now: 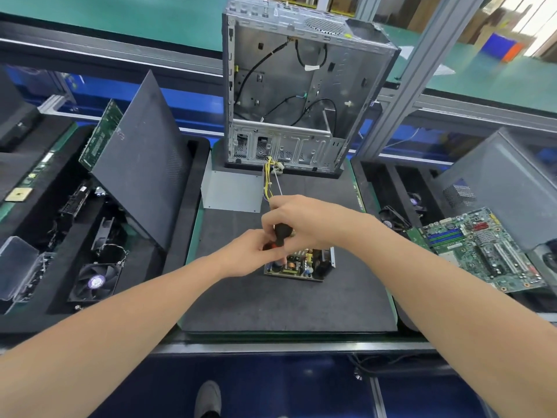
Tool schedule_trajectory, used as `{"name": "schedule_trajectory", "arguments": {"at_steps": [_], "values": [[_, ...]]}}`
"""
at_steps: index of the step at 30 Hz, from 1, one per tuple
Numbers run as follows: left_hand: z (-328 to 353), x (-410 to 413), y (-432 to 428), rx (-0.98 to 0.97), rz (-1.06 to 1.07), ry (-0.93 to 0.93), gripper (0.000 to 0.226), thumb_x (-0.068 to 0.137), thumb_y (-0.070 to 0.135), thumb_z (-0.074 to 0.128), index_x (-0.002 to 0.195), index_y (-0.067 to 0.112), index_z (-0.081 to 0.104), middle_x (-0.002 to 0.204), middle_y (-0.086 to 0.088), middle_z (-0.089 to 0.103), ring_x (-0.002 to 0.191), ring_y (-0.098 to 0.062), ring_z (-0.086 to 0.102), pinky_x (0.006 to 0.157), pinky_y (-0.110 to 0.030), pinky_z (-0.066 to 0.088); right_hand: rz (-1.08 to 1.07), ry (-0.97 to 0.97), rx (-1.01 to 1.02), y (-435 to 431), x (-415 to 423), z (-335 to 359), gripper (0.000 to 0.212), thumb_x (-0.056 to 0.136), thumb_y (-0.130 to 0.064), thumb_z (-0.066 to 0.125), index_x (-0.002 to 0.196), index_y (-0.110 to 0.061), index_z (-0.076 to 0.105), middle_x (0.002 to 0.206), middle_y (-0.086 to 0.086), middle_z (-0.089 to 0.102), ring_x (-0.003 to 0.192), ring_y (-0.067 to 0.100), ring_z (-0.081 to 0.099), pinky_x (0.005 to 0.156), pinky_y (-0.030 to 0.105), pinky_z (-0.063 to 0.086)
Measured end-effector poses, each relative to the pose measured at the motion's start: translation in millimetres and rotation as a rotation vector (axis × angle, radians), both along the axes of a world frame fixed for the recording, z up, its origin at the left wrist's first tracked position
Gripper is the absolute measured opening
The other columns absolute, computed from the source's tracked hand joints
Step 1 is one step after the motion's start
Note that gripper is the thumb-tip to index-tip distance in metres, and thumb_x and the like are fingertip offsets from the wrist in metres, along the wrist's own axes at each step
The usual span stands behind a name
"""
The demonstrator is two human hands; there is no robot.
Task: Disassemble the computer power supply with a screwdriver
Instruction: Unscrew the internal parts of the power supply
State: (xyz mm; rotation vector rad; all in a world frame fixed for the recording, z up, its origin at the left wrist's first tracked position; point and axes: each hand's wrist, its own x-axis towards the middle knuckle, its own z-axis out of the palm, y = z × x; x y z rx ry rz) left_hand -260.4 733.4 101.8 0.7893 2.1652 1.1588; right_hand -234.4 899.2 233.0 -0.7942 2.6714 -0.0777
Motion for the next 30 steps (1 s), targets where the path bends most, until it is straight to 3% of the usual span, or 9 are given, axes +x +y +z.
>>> {"name": "schedule_trajectory", "arguments": {"at_steps": [4,7,9,11,14,17,22,27,30], "values": [[-3.1,1.7,1.2,0.054,0.01,0.009,0.021,0.105,0.039,0.056,0.093,0.028,0.07,0.093,0.015,0.076,0.087,0.001,0.068,0.072,-0.009,0.043,-0.091,0.145,0.012,-3.8,9.6,1.0,0.028,0.088,-0.037,0.062,0.115,-0.027,0.057,0.094,-0.007,0.051,0.082,0.016,0.055,0.061,0.035,0.047],[-3.3,3.6,1.1,0.089,0.02,-0.013,0.022,0.106,0.041,0.056,0.092,0.031,0.07,0.092,0.015,0.076,0.083,0.001,0.067,0.071,-0.007,0.044,-0.326,0.411,0.161,-17.7,16.5,-4.2,0.048,0.096,-0.065,0.043,0.096,-0.018,0.046,0.068,-0.002,0.045,0.054,0.022,0.045,0.048,0.03,0.028],[-3.5,3.3,1.6,0.053,0.023,-0.012,0.026,0.105,0.045,0.055,0.091,0.031,0.071,0.091,0.017,0.076,0.079,0.002,0.066,0.068,-0.008,0.044,-0.473,0.409,0.226,-27.8,17.7,-8.0,0.058,0.098,-0.07,0.035,0.082,-0.015,0.044,0.063,0.0,0.041,0.049,0.021,0.039,0.048,0.029,0.025],[-3.2,1.7,2.1,0.007,0.021,0.007,0.027,0.104,0.048,0.056,0.091,0.032,0.073,0.091,0.02,0.075,0.078,0.003,0.065,0.065,-0.01,0.043,-0.528,0.295,0.171,-31.0,15.4,-12.4,0.053,0.102,-0.061,0.042,0.08,-0.013,0.046,0.066,0.001,0.041,0.059,0.027,0.048,0.055,0.032,0.034],[-1.1,0.8,0.9,0.03,0.018,0.017,0.023,0.102,0.051,0.059,0.096,0.034,0.071,0.092,0.021,0.076,0.081,0.006,0.068,0.067,-0.009,0.046,-0.502,0.151,0.05,-25.9,11.6,-9.8,0.031,0.101,-0.043,0.054,0.094,-0.012,0.051,0.073,0.002,0.046,0.07,0.032,0.053,0.053,0.03,0.034],[0.8,0.7,-0.5,0.067,-0.001,0.013,0.016,0.103,0.047,0.06,0.105,0.032,0.066,0.098,0.017,0.078,0.093,0.001,0.071,0.082,-0.02,0.053,-0.431,0.05,-0.032,-15.8,9.3,-6.1,0.013,0.092,-0.031,0.061,0.1,-0.022,0.054,0.083,0.0,0.056,0.075,0.03,0.059,0.05,0.028,0.035],[-0.5,-0.8,-1.0,0.053,-0.007,-0.003,0.021,0.104,0.047,0.058,0.107,0.029,0.068,0.1,0.017,0.078,0.097,0.002,0.07,0.087,-0.025,0.052,-0.21,-0.024,-0.057,-5.3,4.6,-1.7,0.023,0.083,-0.02,0.067,0.105,-0.025,0.064,0.091,-0.008,0.05,0.084,0.016,0.053,0.066,0.041,0.054],[-5.6,1.0,-1.6,0.066,0.027,0.003,0.018,0.104,0.042,0.058,0.102,0.028,0.068,0.098,0.017,0.078,0.092,0.003,0.069,0.076,-0.012,0.046,-0.18,0.032,-0.077,-5.6,8.7,-2.1,0.022,0.083,-0.027,0.064,0.105,-0.026,0.063,0.09,-0.009,0.05,0.085,0.016,0.054,0.064,0.038,0.052],[-6.6,0.9,-0.3,0.084,0.034,-0.011,0.021,0.104,0.04,0.058,0.095,0.027,0.072,0.095,0.015,0.078,0.087,0.003,0.069,0.074,-0.01,0.045,-0.25,0.263,0.053,-11.2,14.2,-4.1,0.032,0.09,-0.05,0.056,0.107,-0.022,0.054,0.077,-0.005,0.05,0.074,0.026,0.057,0.054,0.032,0.04]]}}
